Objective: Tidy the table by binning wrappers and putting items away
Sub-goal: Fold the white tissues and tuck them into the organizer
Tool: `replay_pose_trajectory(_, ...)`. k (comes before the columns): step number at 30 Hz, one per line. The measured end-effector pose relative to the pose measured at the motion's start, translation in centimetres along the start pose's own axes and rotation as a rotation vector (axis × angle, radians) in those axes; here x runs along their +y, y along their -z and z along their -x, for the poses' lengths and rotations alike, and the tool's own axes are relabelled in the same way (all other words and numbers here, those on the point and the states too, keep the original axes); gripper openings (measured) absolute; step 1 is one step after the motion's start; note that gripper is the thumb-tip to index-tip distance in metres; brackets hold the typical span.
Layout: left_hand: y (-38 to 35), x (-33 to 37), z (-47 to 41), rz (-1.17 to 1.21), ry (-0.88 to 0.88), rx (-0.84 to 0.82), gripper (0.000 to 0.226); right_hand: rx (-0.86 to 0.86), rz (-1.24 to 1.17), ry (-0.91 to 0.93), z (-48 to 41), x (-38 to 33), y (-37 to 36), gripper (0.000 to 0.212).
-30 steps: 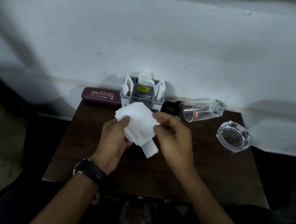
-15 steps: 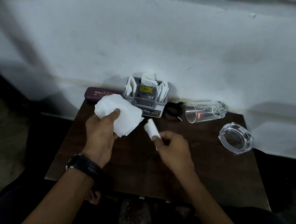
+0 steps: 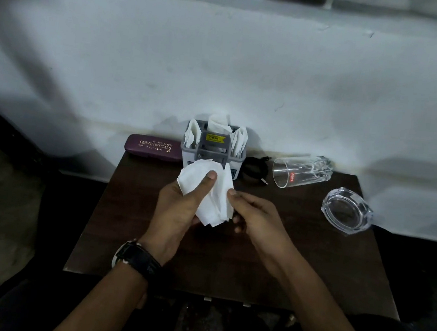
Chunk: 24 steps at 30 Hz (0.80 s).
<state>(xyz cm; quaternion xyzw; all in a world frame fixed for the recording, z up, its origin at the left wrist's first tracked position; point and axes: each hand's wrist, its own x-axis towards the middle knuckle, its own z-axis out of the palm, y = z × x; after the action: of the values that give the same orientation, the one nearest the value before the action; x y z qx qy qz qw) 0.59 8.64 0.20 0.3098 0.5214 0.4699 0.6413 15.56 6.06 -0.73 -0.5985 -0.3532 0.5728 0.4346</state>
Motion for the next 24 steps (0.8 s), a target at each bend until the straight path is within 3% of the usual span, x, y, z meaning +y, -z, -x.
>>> replay_pose_trajectory(7,0.5,-0.8,-0.3,-0.053,-0.079,0.04,0.031,0.03,0.009,0.014,0.0,-0.1,0.1,0.024)
replay_pose_trajectory(12,0.8,-0.8,-0.6,-0.091,-0.111,0.088,0.031,0.24,-0.102,0.024,-0.1,0.2,0.3,0.025)
replay_pose_trajectory(13,0.9,-0.8,-0.5,-0.119,-0.13,0.094,0.032,0.281,-0.048,0.106,0.1,0.3,0.2,0.024)
replay_pose_trajectory(15,0.9,-0.8,-0.4,-0.17,-0.158,0.103,0.032,0.344,0.291,0.38,0.6,0.6,0.0,0.03)
replay_pose_trajectory(17,0.8,-0.8,-0.3,-0.172,-0.157,0.103,0.032,0.303,0.52,0.52,0.6,0.9,-0.5,0.033)
replay_pose_trajectory(21,0.4,-0.7,-0.5,-0.149,-0.104,0.105,0.026,0.086,0.104,0.256,0.3,0.9,-1.1,0.029)
replay_pose_trajectory(24,0.3,-0.7,-0.5,-0.117,-0.073,0.068,0.027,0.042,-0.049,0.187,0.0,0.9,-0.7,0.019)
